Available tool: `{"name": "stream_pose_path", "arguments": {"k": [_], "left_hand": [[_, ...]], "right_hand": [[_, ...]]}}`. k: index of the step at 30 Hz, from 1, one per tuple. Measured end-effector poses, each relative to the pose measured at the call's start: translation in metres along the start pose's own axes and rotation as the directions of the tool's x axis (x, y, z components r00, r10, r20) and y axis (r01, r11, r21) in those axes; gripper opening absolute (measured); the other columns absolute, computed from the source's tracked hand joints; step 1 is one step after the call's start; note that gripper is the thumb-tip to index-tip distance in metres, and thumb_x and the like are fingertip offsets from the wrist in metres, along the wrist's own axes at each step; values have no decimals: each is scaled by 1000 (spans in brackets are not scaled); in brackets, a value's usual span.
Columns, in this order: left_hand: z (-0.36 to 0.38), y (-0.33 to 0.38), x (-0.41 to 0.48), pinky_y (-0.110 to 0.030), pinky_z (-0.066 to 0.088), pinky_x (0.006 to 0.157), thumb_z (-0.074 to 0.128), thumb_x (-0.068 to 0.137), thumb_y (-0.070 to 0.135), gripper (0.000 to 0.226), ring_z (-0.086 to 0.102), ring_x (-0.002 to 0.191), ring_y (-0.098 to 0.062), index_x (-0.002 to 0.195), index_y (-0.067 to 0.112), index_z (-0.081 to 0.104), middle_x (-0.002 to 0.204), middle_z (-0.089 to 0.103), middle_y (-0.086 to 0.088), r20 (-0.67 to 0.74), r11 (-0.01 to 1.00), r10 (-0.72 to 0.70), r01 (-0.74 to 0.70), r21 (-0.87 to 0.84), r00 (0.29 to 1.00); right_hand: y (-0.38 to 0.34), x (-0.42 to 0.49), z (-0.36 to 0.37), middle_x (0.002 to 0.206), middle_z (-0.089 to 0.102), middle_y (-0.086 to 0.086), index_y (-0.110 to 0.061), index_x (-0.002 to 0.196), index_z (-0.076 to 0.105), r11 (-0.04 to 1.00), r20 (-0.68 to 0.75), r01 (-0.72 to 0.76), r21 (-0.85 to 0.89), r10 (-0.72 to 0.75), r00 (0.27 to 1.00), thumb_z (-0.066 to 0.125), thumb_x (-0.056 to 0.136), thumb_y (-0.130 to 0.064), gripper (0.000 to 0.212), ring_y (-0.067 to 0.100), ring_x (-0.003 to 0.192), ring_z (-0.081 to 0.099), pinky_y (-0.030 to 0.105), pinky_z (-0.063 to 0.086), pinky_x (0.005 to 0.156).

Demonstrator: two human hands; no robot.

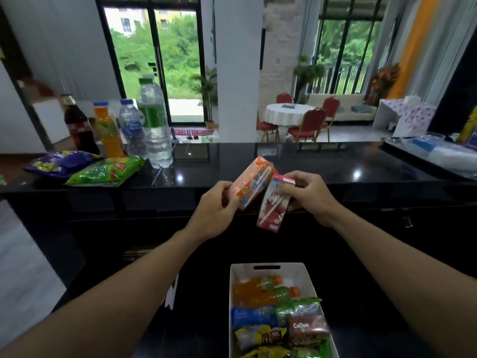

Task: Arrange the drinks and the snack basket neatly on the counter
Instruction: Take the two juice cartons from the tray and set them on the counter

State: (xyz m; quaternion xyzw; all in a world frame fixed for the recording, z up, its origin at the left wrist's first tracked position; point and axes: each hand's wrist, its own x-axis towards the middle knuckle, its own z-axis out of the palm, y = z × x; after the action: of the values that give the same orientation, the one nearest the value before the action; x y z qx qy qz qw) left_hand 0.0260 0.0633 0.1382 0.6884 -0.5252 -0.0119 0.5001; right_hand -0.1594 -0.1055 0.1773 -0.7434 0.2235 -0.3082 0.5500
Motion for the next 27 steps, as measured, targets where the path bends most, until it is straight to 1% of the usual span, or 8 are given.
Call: {"name": "stream_pose_path", "arguments": {"k": [3, 8, 13, 16, 19, 21, 23, 27], "left_hand": [[-9, 4, 18, -17, 52, 74, 67, 92, 25, 22, 65, 87, -6, 111, 19, 59, 99, 68, 8, -97, 999, -35, 34, -12, 995], [-17, 1, 45, -8, 48, 67, 71, 89, 31, 21, 62, 84, 7, 101, 25, 55, 94, 66, 13, -149, 989, -141, 133, -62, 979], [-23, -13, 71, -10, 45, 57, 70, 90, 33, 24, 63, 79, 0, 101, 23, 51, 92, 65, 12, -162, 966, -256, 259, 0, 953], [-28, -24, 80, -14, 44, 64, 69, 90, 31, 21, 63, 81, 0, 100, 24, 52, 90, 64, 14, -185, 959, -265, 279, 53, 946], [-26, -31, 84, -25, 49, 71, 67, 91, 29, 18, 63, 80, 1, 100, 25, 51, 88, 63, 17, -190, 956, -248, 271, 109, 950], [-24, -31, 86, -34, 53, 78, 65, 91, 32, 18, 64, 82, -6, 100, 27, 50, 90, 64, 17, -197, 948, -233, 268, 174, 952], [-23, -32, 85, -39, 49, 88, 63, 91, 40, 20, 63, 92, -14, 101, 29, 49, 94, 64, 13, -203, 923, -214, 266, 279, 956], [-30, -39, 77, -41, 43, 91, 61, 90, 47, 28, 58, 99, -21, 105, 28, 48, 101, 65, 7, -165, 888, -205, 255, 384, 965]], "right_hand": [[-21, 25, 8, 84, 77, 9, -7, 101, 71, 998, -51, 35, 43, -33, 998, 81, 83, -13, 22, 20, 70, 72, 31, 57, 53], [-43, 64, 21, 89, 78, 6, -5, 106, 66, 992, -80, 94, 85, -87, 993, 87, 77, -17, 38, 22, 79, 77, 31, 61, 60], [-44, 101, 35, 89, 78, 3, -9, 107, 66, 991, -126, 133, 29, -128, 984, 87, 79, -21, 37, 19, 78, 77, 34, 63, 65], [-35, 115, 42, 93, 77, 1, -14, 110, 69, 989, -120, 144, -41, -148, 982, 85, 81, -24, 34, 15, 80, 76, 35, 63, 68], [-28, 123, 47, 94, 77, -1, -14, 113, 69, 986, -157, 156, -49, -162, 974, 82, 84, -25, 33, 11, 81, 75, 33, 63, 69], [-25, 124, 50, 94, 76, -4, -16, 111, 68, 981, -175, 177, -79, -188, 966, 80, 87, -27, 29, 5, 79, 74, 25, 60, 65], [-21, 121, 51, 92, 74, -9, -23, 107, 67, 970, -162, 203, -137, -224, 961, 77, 89, -33, 23, 0, 79, 72, 18, 56, 62], [-9, 109, 54, 97, 70, -12, -24, 113, 63, 958, -91, 183, -219, -206, 974, 78, 87, -41, 35, -4, 82, 67, 14, 55, 66]]}}
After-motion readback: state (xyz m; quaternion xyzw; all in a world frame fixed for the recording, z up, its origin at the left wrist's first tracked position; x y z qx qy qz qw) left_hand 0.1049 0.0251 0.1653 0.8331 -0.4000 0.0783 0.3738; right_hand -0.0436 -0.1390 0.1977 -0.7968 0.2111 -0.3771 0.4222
